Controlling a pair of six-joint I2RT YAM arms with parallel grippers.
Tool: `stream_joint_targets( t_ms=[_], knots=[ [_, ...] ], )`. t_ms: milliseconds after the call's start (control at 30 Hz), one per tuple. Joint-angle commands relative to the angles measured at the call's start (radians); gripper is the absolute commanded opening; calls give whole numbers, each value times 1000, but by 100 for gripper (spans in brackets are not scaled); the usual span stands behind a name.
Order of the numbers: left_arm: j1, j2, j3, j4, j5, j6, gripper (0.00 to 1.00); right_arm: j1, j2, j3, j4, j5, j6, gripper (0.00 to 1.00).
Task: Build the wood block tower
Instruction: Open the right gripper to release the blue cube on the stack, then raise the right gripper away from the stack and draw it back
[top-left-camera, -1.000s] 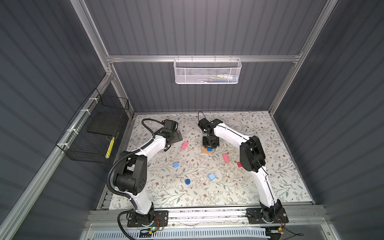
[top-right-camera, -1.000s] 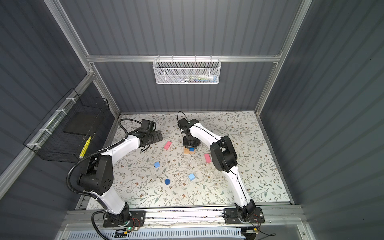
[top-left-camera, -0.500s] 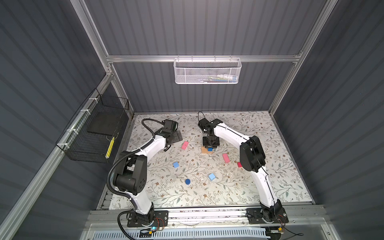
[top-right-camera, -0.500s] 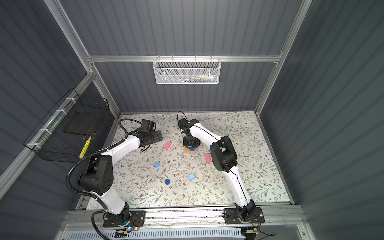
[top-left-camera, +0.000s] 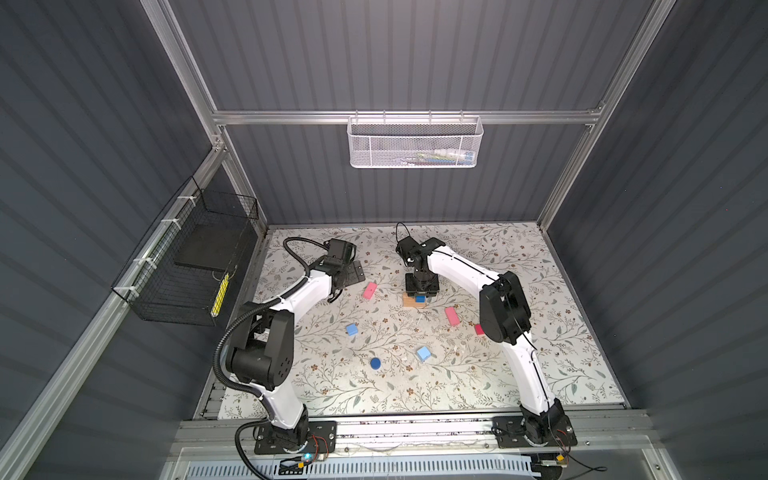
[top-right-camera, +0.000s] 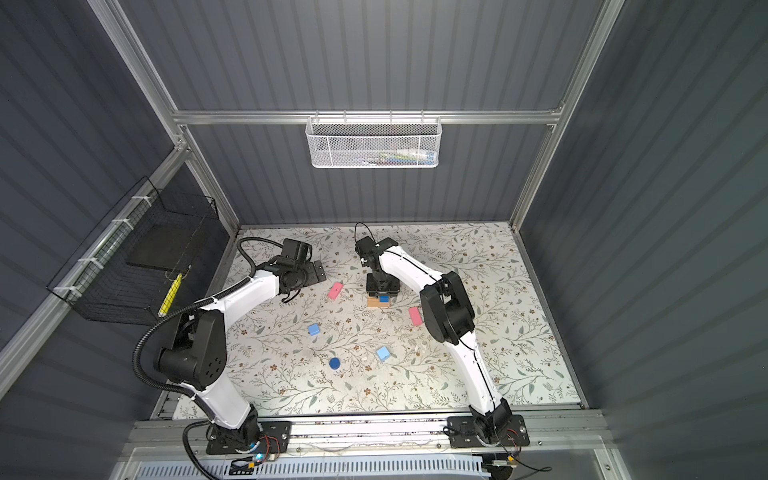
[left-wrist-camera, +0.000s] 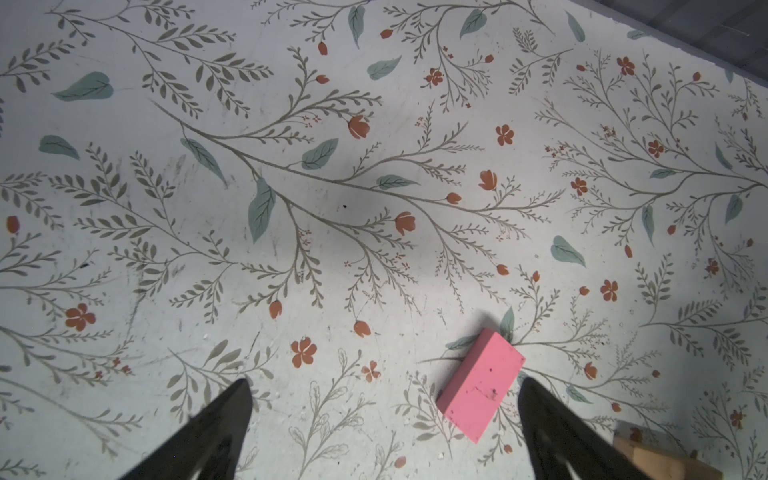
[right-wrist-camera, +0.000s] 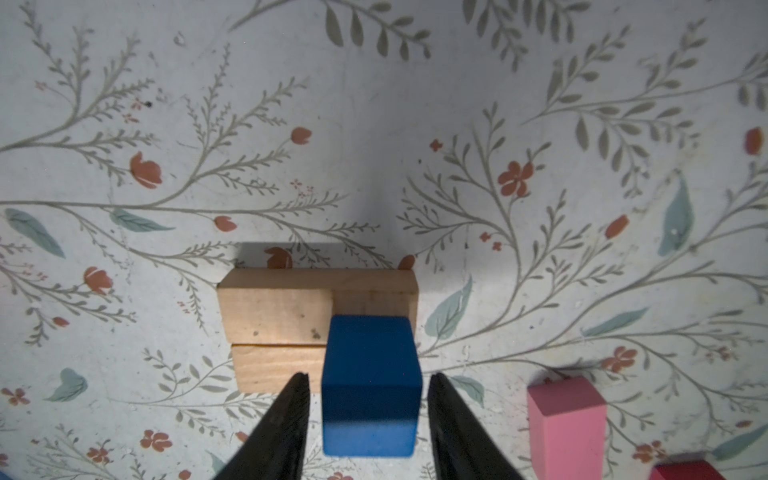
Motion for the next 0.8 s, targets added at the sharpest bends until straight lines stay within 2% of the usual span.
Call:
stream_joint_targets(
  t_ms=[0, 300, 433, 500, 767],
  knots=[
    [9, -33, -9, -8, 10, 0, 100, -3, 11, 20, -20, 6, -1, 51],
    [9, -39, -11, -10, 8, 0, 100, -3, -29, 18, -24, 17, 1, 70],
    [9, -43, -12, -10, 9, 0, 100, -2, -87, -1, -6, 26, 4, 86],
    [9, -45, -13, -11, 10, 0, 100, -2, -121, -16, 6, 35, 4, 99],
    [9, -58, -14, -12, 13, -3, 100, -11, -279, -112, 89, 73, 5, 99]
  ],
)
